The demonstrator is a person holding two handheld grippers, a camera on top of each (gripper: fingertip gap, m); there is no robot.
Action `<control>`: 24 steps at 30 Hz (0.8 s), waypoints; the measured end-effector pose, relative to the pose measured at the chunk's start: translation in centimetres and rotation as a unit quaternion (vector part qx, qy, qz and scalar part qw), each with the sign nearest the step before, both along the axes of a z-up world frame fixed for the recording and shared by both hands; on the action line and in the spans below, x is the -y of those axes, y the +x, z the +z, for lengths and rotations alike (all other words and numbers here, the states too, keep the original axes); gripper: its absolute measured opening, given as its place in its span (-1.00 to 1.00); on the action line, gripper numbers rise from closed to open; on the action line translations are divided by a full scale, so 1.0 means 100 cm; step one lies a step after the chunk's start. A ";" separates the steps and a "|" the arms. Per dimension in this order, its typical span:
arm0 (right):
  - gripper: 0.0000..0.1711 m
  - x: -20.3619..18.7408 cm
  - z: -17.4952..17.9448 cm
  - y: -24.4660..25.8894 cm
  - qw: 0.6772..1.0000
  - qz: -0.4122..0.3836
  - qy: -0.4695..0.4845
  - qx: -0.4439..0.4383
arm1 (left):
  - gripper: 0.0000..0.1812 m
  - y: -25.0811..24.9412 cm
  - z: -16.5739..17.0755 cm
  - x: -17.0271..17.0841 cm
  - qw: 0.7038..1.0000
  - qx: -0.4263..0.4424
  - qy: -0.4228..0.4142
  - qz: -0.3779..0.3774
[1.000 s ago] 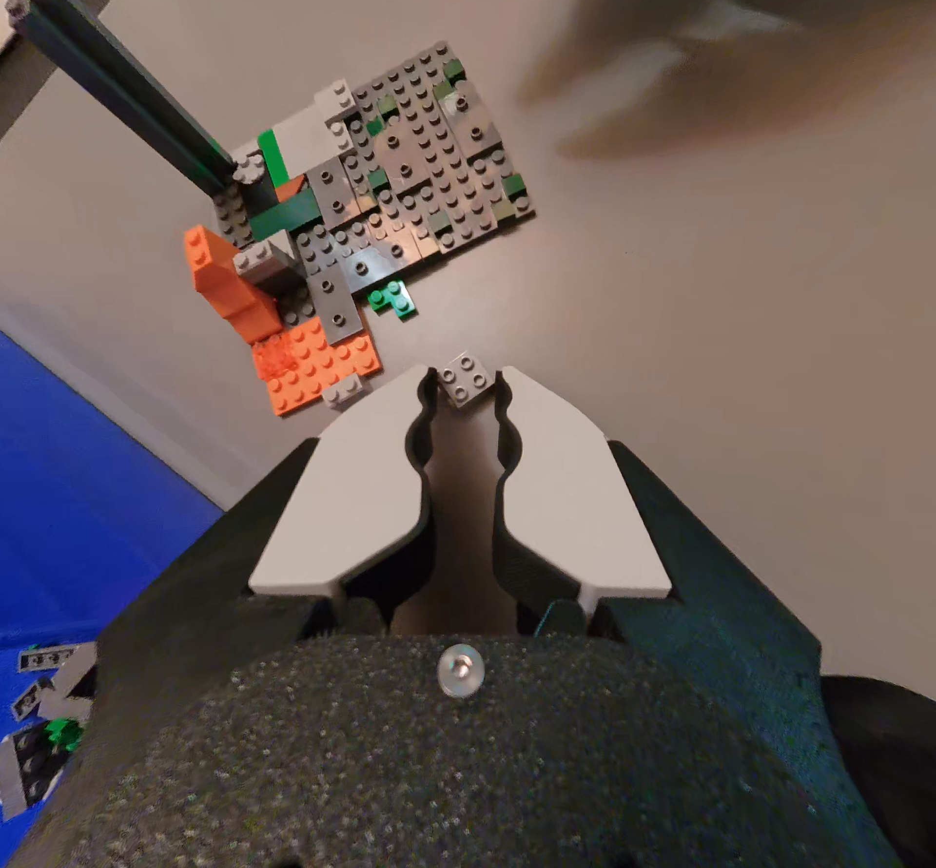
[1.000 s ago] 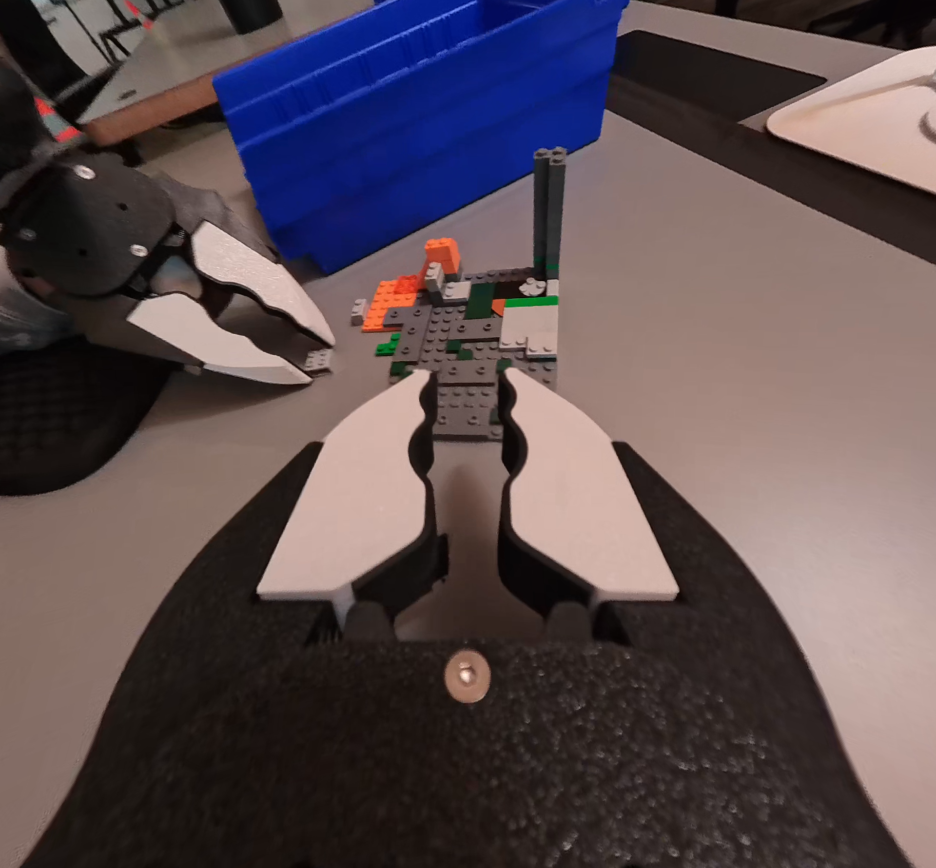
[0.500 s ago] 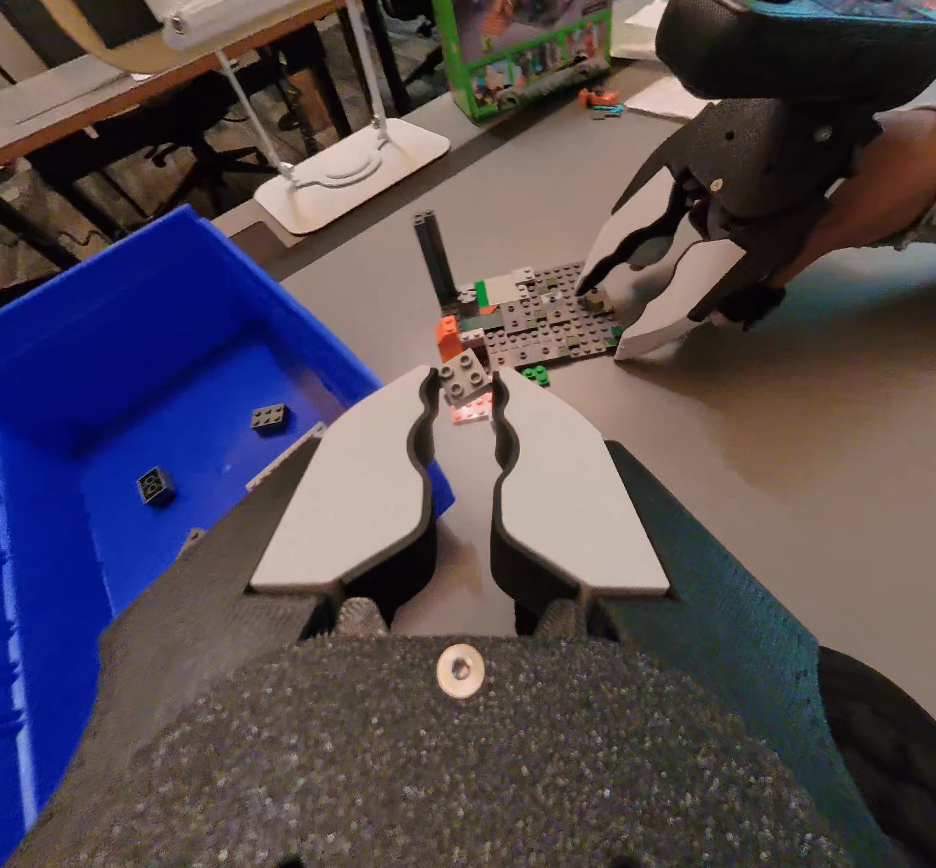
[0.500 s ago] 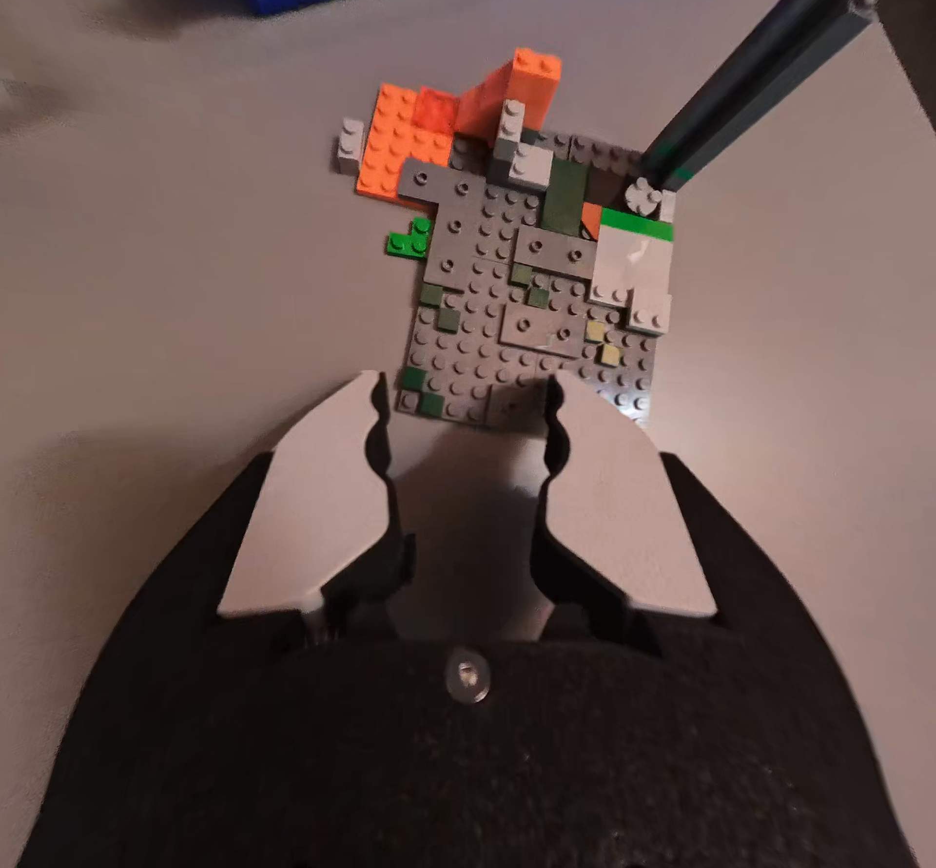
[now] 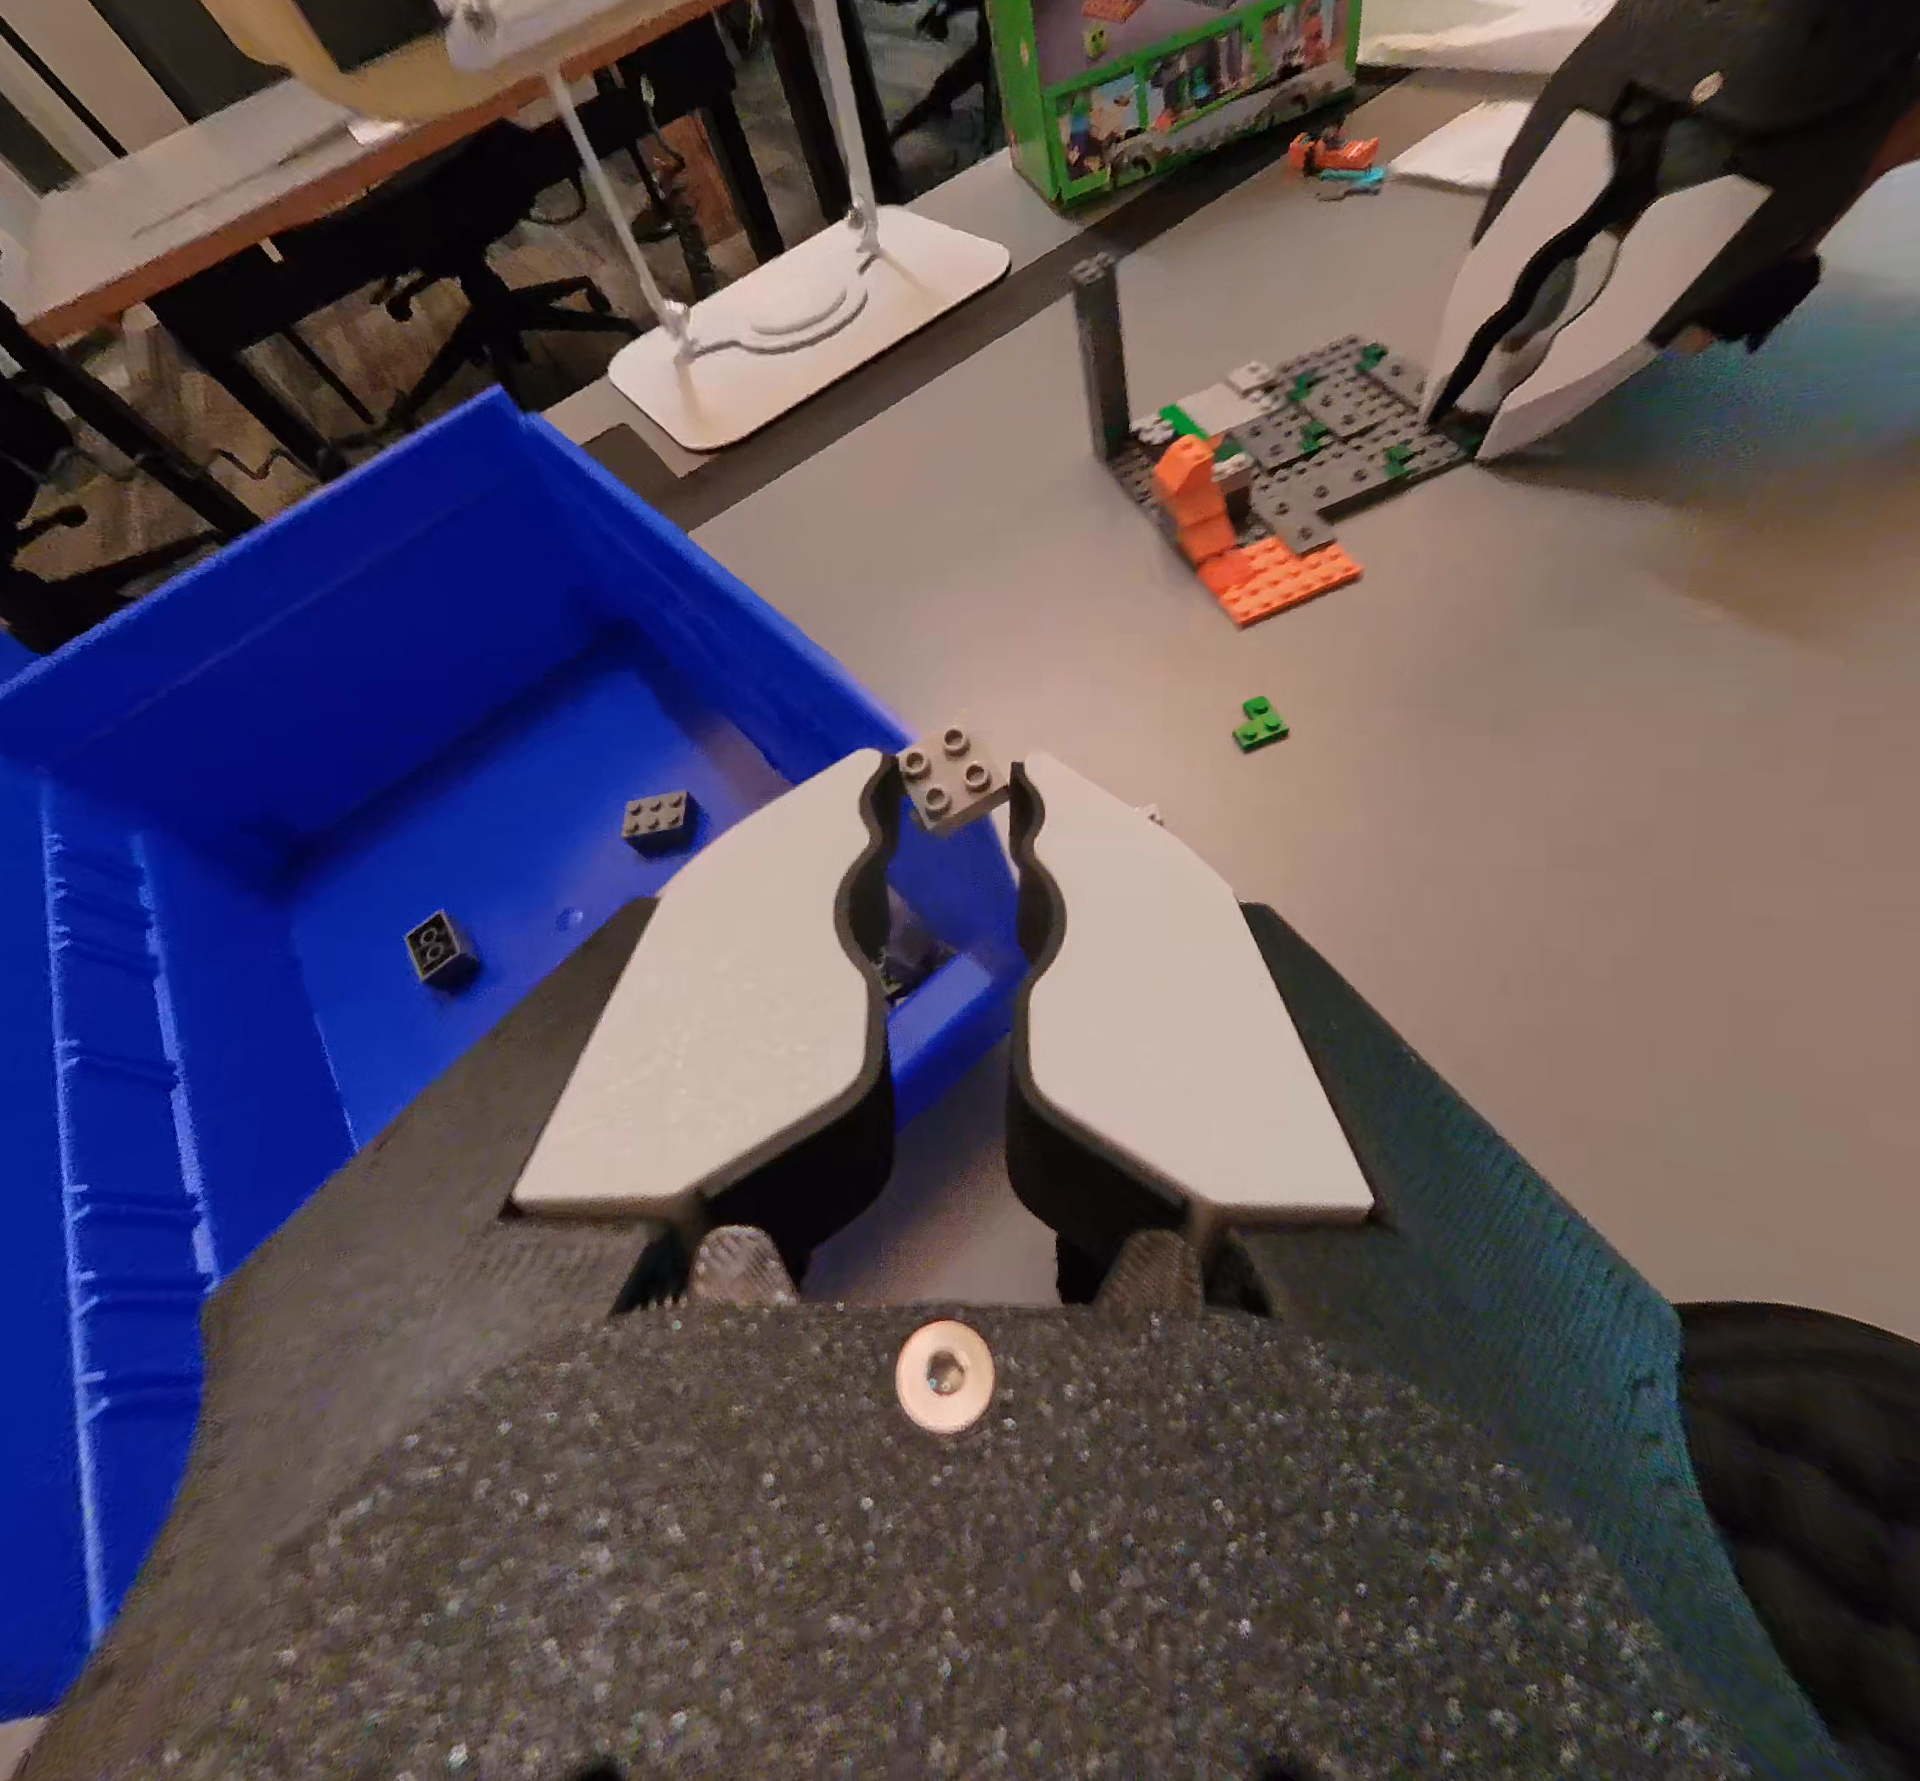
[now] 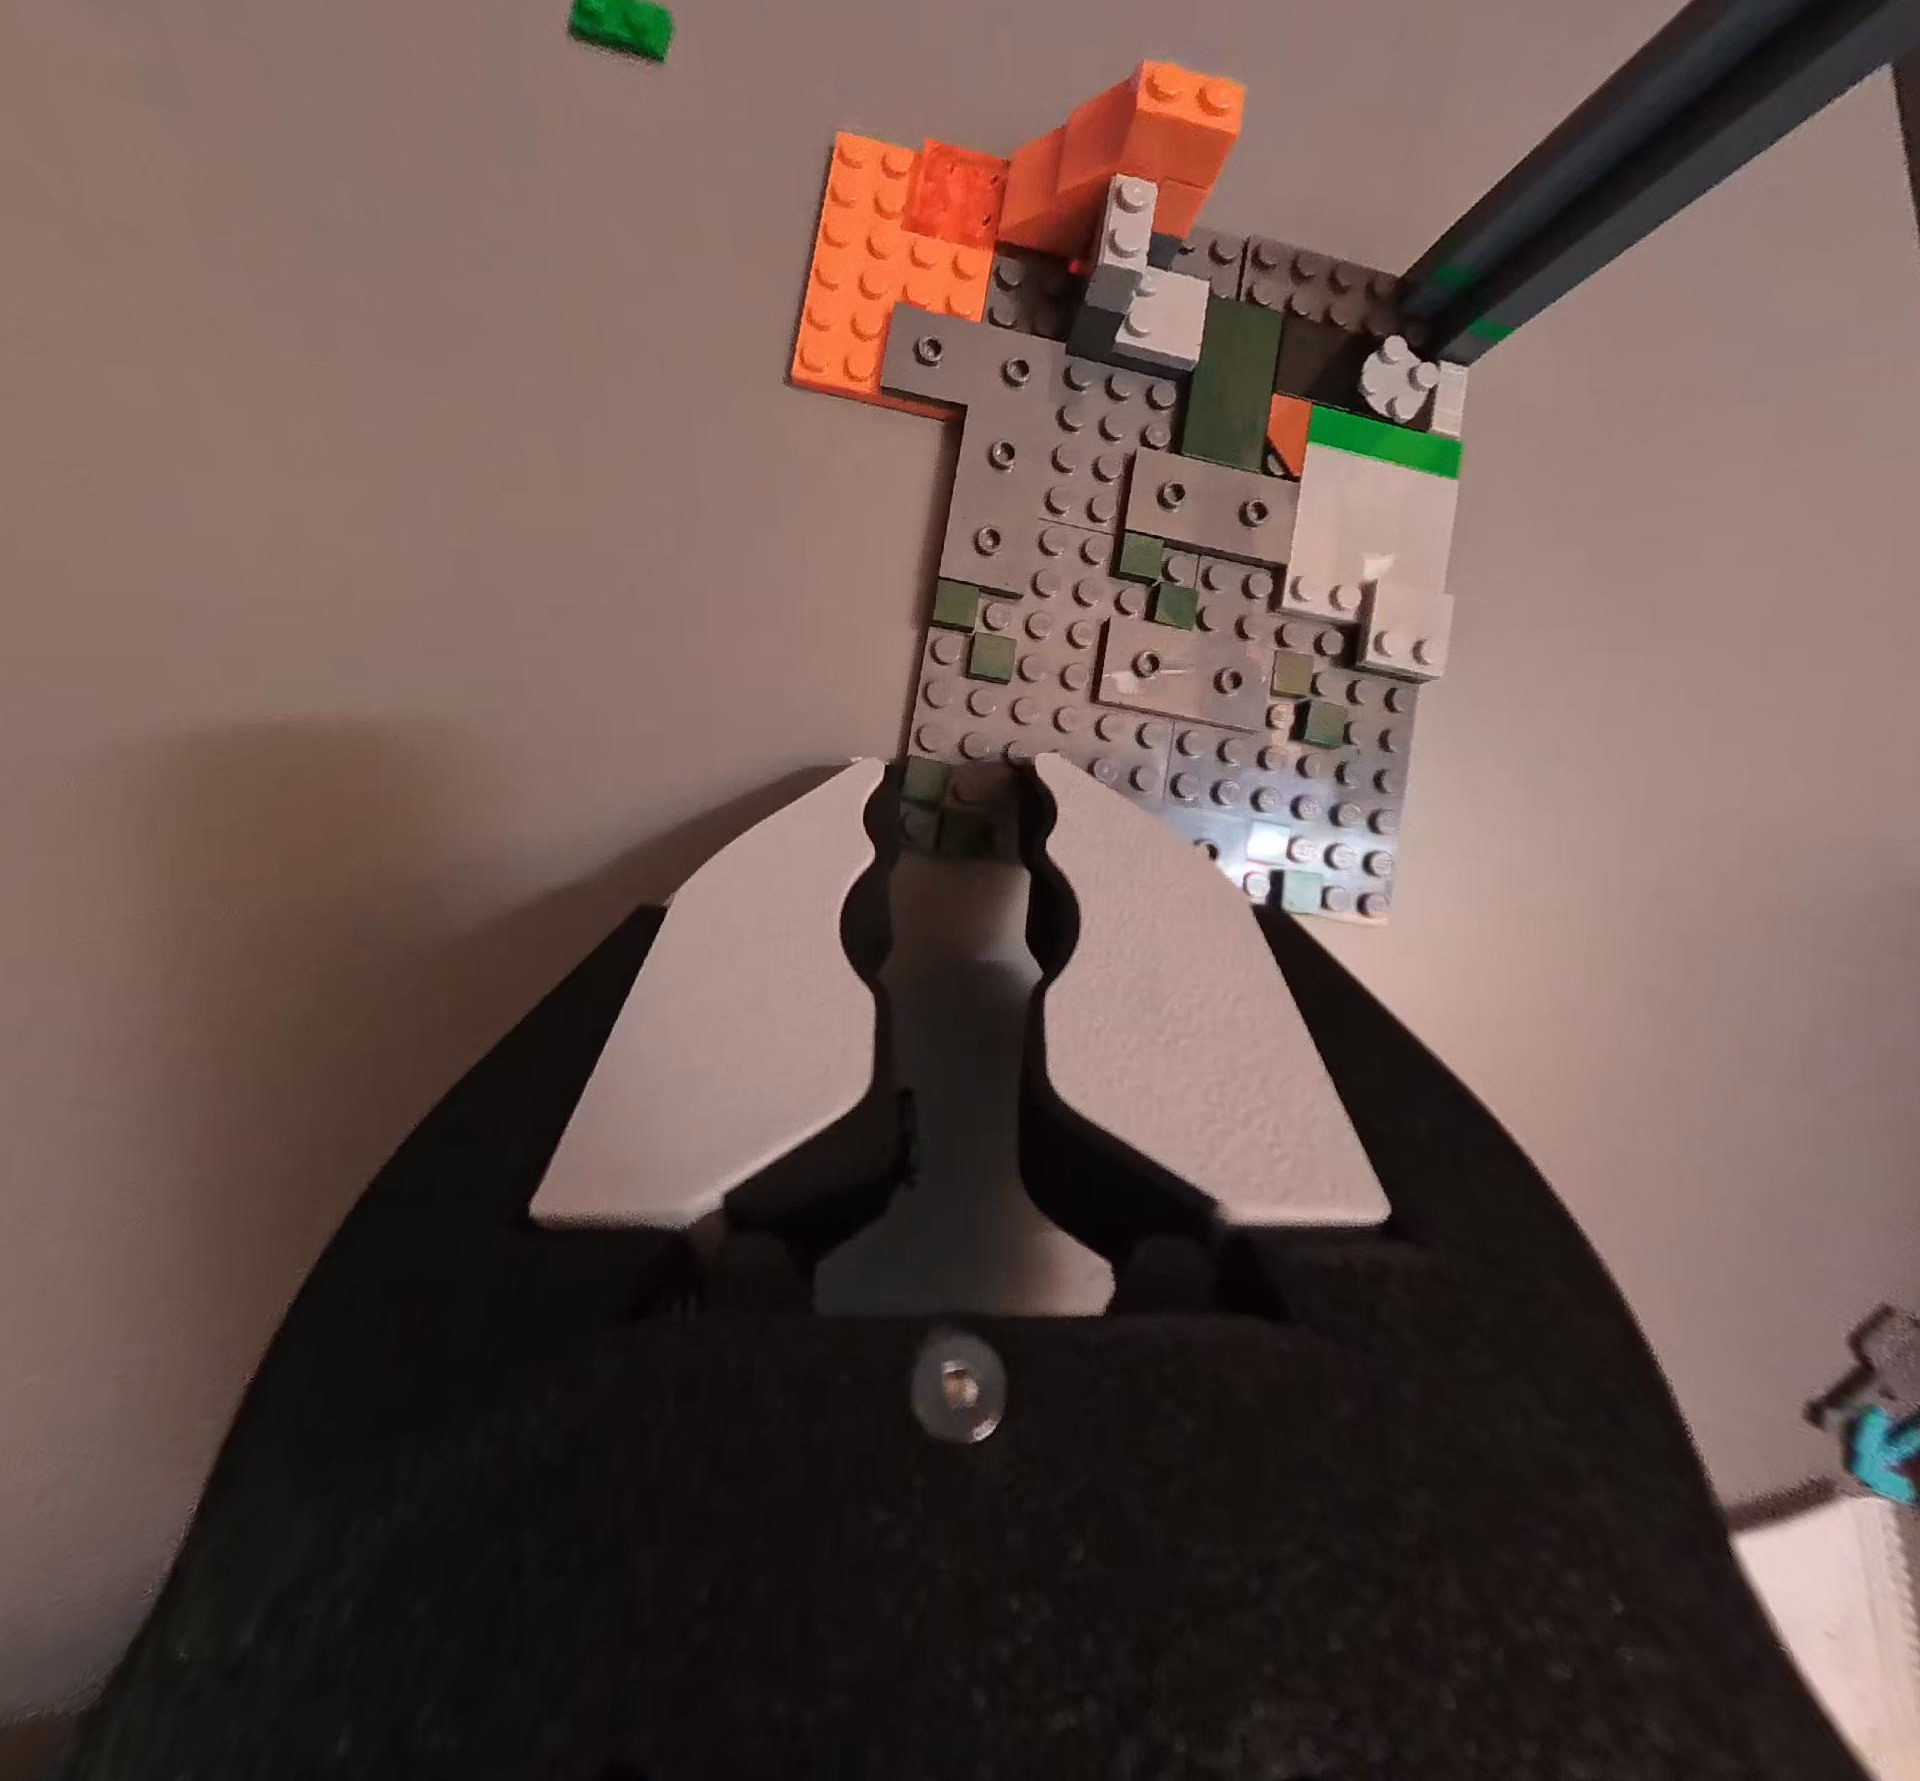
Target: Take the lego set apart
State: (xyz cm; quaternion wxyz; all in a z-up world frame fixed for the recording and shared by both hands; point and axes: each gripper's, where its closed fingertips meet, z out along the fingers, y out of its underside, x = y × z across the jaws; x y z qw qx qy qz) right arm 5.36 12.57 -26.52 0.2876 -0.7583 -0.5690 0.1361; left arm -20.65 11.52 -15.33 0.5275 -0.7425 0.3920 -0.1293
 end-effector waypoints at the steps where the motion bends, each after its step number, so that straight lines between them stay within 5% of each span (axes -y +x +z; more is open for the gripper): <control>1: -0.76 0.000 0.000 0.005 1.000 0.012 0.006 -0.002 | -0.78 -0.003 -0.002 -0.004 1.000 -0.002 -0.012 0.004; 6: -0.84 -0.004 0.004 0.021 0.999 0.026 0.031 -0.025 | -0.78 -0.021 -0.019 -0.030 0.997 -0.028 -0.072 0.023; 17: -0.66 -0.009 0.100 0.009 0.946 -0.065 0.055 -0.314 | -0.51 -0.027 -0.013 -0.049 0.995 -0.045 -0.054 0.077; 24: -0.70 -0.004 0.102 0.013 0.905 -0.120 0.040 -0.405 | -0.73 0.040 0.025 0.019 0.995 -0.020 0.011 -0.093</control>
